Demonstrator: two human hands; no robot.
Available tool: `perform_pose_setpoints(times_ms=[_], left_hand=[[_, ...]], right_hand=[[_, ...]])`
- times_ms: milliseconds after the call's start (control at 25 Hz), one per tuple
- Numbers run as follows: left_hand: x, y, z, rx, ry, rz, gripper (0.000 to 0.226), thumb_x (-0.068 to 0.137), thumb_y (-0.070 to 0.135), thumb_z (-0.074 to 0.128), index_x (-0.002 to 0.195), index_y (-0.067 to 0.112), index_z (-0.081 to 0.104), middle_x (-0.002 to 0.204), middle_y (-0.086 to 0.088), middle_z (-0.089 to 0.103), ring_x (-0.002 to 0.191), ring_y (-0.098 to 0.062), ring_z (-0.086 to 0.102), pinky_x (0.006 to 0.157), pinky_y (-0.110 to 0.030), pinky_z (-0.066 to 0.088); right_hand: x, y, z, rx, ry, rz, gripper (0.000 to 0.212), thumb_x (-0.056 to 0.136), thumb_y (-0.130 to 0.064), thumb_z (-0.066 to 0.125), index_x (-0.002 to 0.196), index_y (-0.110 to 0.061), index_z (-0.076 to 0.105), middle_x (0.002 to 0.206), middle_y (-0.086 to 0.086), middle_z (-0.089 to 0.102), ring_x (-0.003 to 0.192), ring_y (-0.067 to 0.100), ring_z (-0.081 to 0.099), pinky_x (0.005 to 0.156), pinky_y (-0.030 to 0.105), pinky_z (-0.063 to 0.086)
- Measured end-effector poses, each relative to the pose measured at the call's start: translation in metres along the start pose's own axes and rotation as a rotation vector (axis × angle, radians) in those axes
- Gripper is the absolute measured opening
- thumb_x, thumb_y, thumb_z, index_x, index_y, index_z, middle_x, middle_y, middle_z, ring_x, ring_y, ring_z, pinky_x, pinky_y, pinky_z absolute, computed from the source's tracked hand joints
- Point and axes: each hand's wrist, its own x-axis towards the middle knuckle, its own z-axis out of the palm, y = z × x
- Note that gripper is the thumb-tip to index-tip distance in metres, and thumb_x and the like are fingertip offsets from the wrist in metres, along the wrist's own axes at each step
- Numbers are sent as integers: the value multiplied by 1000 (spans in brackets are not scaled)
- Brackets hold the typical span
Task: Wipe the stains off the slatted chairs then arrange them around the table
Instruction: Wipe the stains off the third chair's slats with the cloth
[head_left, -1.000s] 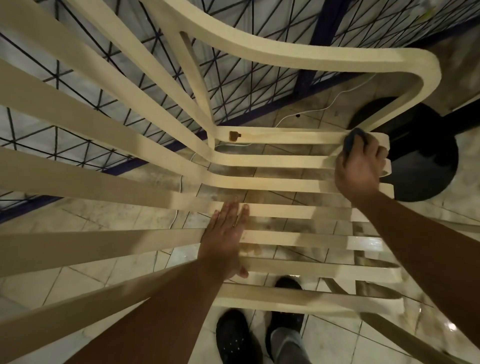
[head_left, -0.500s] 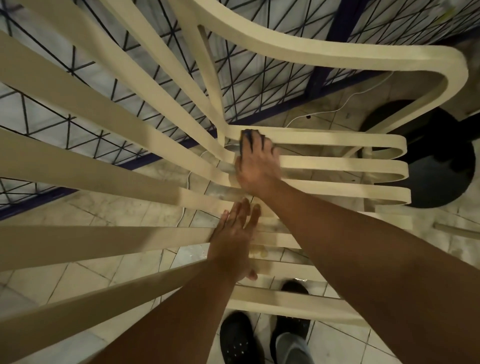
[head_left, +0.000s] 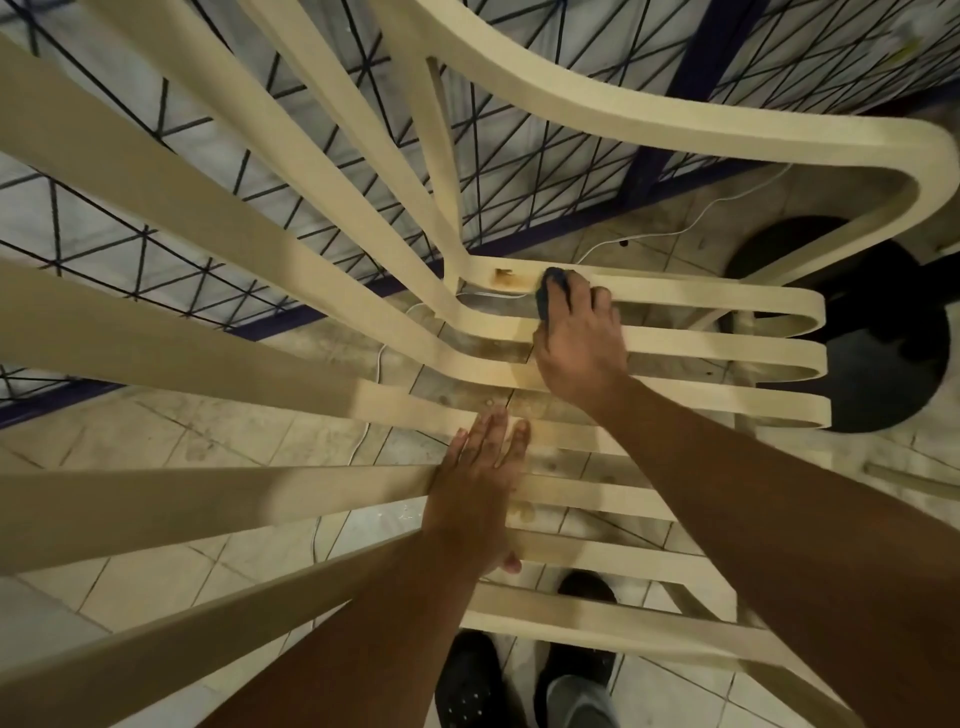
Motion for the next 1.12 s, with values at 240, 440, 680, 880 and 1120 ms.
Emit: perform_pose_setpoints(times_ms=[240,440,680,880,1120], left_hand=[[1,-1,-1,-21,-23,-14,160,61,64,88,153,24,-36,161,-5,-41,148,-25,-37,124,-42,-16],[0,2,-7,-10,-28,-29,159,61,64,88,154,23,-35,159,-5,-42,148,-22,-35,119,-38,-20],[0,3,-8,2,-57,-32,158,63,64,87,152,23,-37,158,-5,-45,147,-25,-38,116,-38,-24],[0,3,-9,8,-72,-36,159,63,65,86,150,23,-40,158,-6,-45,148,-25,-37,118,-39,-22],[-2,1,-8,-25,-30,2,158,61,64,88,153,22,-33,164,-7,-33,151,-25,-30,123,-40,-16]], right_hand=[[16,-5,-3,3,50,186,62,96,-32,49,150,-6,34,147,19,38,122,39,41,100,50,41],[35,-61,3,76,-58,6,61,99,-34,46,153,-9,30,151,14,34,125,34,38,102,44,37],[31,-46,6,87,2,111,60,99,-33,47,153,-12,32,151,11,35,122,33,39,101,43,37],[32,-27,-6,59,-24,-35,55,99,-31,48,152,-20,38,150,4,41,117,32,41,96,43,40],[-19,78,-21,74,124,300,55,103,-43,41,154,-25,30,153,12,34,126,42,40,104,52,41]])
